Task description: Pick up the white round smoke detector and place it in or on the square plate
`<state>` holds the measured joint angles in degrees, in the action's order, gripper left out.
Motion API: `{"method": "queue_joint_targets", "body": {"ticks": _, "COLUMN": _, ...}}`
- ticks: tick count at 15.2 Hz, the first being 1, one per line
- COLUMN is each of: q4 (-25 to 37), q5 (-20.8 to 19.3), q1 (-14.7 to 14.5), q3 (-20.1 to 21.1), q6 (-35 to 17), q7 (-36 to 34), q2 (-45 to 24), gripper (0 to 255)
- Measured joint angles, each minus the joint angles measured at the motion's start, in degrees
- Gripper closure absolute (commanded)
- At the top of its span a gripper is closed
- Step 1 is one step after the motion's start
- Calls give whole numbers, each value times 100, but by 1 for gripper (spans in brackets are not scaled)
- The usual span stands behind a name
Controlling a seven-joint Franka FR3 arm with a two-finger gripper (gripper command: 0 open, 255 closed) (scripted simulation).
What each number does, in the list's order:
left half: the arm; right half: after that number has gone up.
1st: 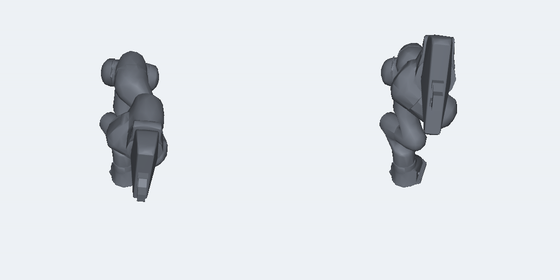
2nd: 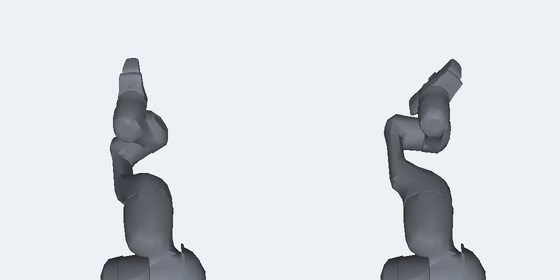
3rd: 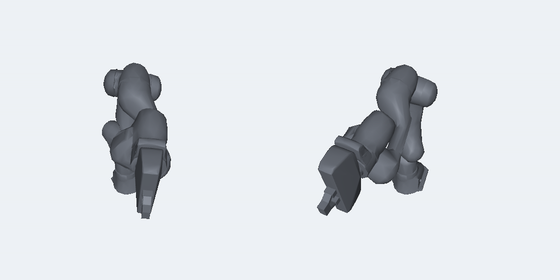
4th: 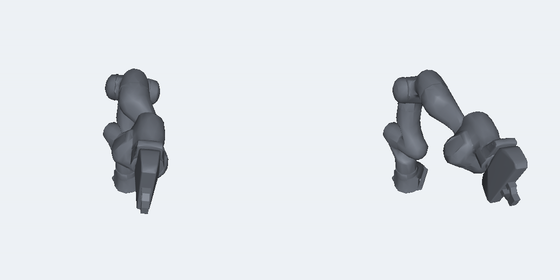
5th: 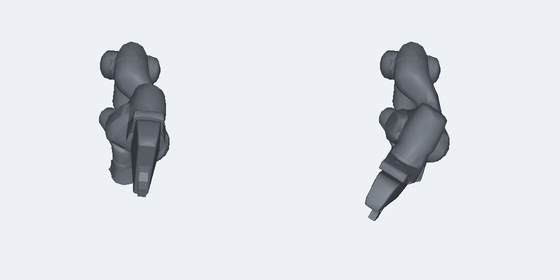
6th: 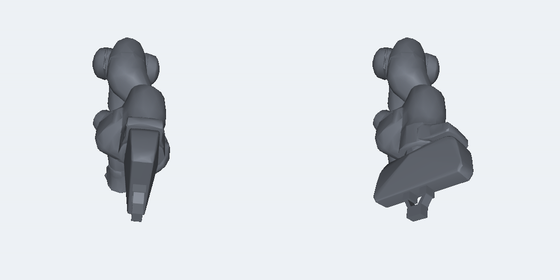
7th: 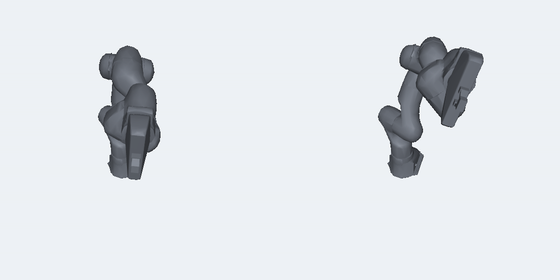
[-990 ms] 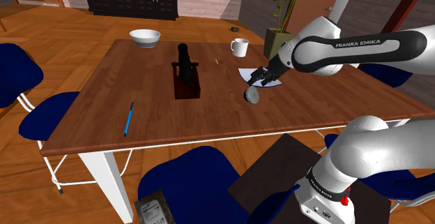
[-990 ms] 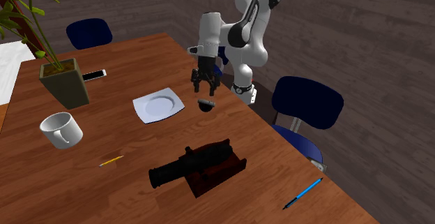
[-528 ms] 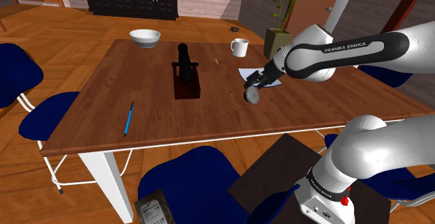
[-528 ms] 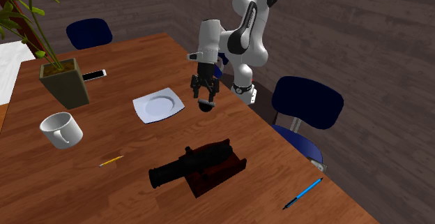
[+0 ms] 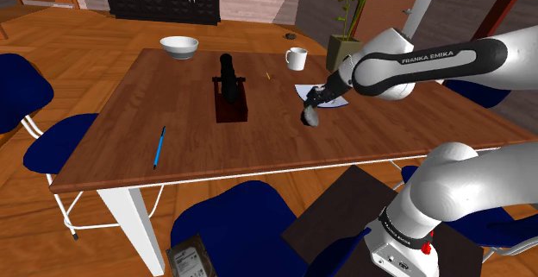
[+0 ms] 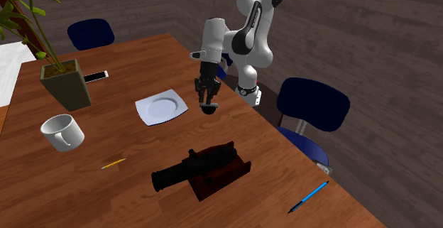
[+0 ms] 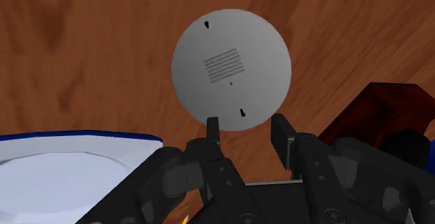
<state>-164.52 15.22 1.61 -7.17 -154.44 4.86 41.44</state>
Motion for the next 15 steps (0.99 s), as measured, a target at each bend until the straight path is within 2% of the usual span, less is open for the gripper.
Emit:
{"method": "queue_joint_targets", "body": {"ticks": 2, "q4": 37, "q5": 9, "q1": -18, "q3": 31, "q6": -142, "q7": -36, "q2": -47, "gripper": 255}}
{"method": "queue_joint_targets", "body": {"ticks": 8, "q4": 81, "q5": -3, "q1": -17, "q3": 35, "q6": -32, "q7": -41, "q2": -44, "gripper": 255}}
{"method": "queue_joint_targets", "body": {"ticks": 14, "q4": 231, "q5": -125, "q1": 116, "q3": 79, "q6": 668, "q7": -151, "q2": 197, "gripper": 255}}
{"method": "queue_joint_targets", "body": {"ticks": 15, "q4": 232, "q5": -125, "q1": 116, "q3": 79, "q6": 670, "q7": -151, "q2": 198, "gripper": 0}}
